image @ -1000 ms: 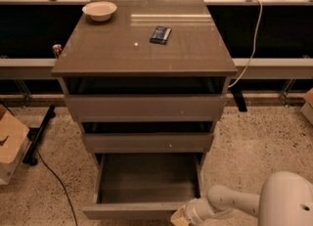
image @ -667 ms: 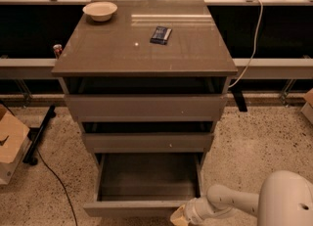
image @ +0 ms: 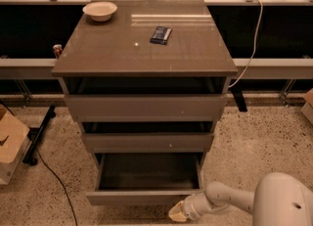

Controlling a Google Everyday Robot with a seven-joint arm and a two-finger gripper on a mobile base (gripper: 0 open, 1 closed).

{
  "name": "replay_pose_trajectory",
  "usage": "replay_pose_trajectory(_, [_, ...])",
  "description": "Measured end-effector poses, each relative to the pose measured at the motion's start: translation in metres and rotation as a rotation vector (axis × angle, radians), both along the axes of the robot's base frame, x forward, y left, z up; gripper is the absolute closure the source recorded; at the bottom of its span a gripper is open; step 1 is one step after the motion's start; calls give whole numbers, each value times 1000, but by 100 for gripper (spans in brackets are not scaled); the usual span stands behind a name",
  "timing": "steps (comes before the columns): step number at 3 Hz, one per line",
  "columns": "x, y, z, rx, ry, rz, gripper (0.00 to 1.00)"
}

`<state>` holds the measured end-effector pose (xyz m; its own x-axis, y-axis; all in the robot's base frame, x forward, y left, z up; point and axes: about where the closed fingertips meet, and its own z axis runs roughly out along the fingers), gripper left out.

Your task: Close bottom drawer

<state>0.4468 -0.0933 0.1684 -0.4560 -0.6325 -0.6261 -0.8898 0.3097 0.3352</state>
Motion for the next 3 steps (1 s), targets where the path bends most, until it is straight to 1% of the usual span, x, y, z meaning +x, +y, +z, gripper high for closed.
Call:
replay_pose_trajectory(1, [17, 7, -5, 13, -68, -24, 100])
replay_pose_trajectory(2, [47, 20, -8, 20, -159, -19, 100])
replay_pose_trajectory(3, [59, 25, -7, 24, -195, -18, 100])
